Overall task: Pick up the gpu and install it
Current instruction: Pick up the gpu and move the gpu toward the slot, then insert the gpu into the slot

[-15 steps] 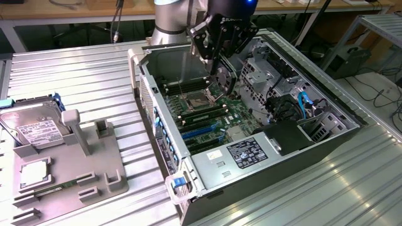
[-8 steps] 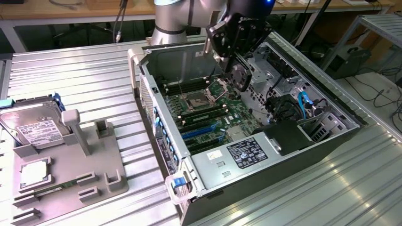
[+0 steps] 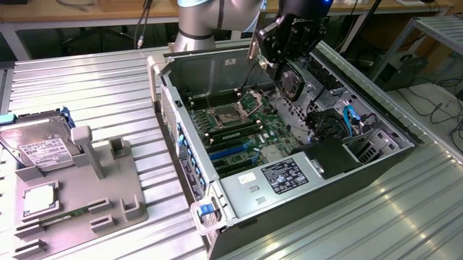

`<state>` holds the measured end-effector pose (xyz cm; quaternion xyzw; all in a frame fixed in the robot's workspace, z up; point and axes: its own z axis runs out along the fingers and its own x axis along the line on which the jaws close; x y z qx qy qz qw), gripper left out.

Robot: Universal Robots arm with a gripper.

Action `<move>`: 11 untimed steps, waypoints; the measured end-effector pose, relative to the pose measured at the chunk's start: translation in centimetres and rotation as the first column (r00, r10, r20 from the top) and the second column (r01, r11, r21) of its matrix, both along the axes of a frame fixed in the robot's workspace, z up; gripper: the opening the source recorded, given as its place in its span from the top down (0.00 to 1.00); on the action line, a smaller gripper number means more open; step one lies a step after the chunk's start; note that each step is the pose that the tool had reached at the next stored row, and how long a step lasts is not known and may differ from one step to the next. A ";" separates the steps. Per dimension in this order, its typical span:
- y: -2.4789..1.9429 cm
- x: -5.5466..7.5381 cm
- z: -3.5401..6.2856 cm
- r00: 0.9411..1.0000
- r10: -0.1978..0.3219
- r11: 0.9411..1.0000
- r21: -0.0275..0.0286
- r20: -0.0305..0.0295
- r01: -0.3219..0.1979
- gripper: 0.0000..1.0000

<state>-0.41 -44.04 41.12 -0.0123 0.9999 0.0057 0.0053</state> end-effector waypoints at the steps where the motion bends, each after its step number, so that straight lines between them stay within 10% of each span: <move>1: 0.00 0.0 0.00 1.000 0.000 1.000 0.000 0.000 0.000 0.72; 11: 0.00 0.0 0.00 1.000 0.000 1.000 0.000 0.000 0.000 0.72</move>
